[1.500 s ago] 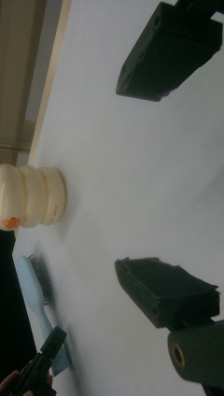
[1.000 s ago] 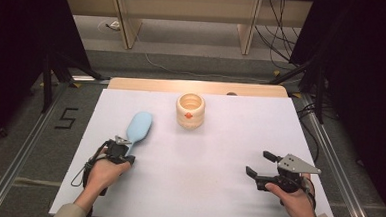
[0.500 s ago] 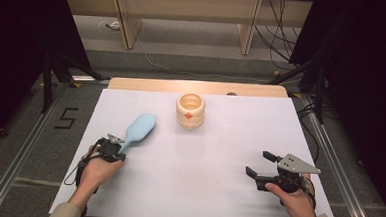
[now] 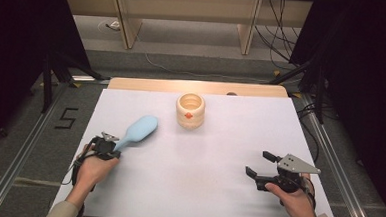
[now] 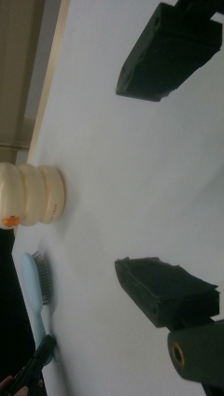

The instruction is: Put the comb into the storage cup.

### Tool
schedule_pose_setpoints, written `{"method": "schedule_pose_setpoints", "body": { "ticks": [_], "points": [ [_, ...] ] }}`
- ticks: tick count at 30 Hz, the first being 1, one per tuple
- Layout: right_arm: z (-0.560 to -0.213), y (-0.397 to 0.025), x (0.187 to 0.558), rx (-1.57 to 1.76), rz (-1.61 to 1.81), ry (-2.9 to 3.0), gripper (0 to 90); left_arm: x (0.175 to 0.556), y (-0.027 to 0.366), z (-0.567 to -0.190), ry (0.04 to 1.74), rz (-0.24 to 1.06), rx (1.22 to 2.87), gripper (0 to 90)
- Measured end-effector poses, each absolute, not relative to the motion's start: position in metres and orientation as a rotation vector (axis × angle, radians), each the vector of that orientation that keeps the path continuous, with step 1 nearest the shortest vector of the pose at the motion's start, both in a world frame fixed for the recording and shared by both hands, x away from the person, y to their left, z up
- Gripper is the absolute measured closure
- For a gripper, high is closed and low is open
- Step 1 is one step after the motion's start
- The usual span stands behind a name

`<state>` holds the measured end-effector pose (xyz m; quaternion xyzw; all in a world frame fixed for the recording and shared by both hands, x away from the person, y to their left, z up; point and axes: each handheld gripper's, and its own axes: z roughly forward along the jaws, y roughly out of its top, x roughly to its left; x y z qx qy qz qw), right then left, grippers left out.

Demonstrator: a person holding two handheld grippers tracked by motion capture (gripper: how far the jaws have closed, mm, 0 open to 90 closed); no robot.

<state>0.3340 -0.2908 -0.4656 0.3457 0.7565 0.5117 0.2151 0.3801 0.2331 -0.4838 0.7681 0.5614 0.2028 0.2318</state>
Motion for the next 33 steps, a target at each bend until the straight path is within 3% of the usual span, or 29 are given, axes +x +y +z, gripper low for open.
{"method": "schedule_pose_setpoints", "body": {
  "ticks": [6,13,22,24,27,33],
  "points": [
    [-0.465,-0.291,0.334,0.959,1.420,2.097,14.7,0.380,0.233,-0.484,1.528,0.562,2.120,89.0],
    [-0.465,-0.291,0.334,0.962,1.419,2.094,14.7,0.375,0.233,-0.477,1.466,0.525,2.136,79.8],
    [-0.465,-0.292,0.334,0.970,1.418,2.090,14.7,0.368,0.230,-0.462,1.293,0.548,2.221,31.8],
    [-0.465,-0.292,0.334,0.970,1.420,2.088,14.7,0.368,0.229,-0.460,1.277,0.549,2.226,28.6],
    [-0.465,-0.293,0.334,0.981,1.418,2.087,14.7,0.370,0.229,-0.454,1.245,0.525,2.246,15.9],
    [-0.466,-0.293,0.335,0.989,1.415,2.083,14.8,0.382,0.232,-0.450,1.237,0.544,2.342,11.3]
  ]
}}
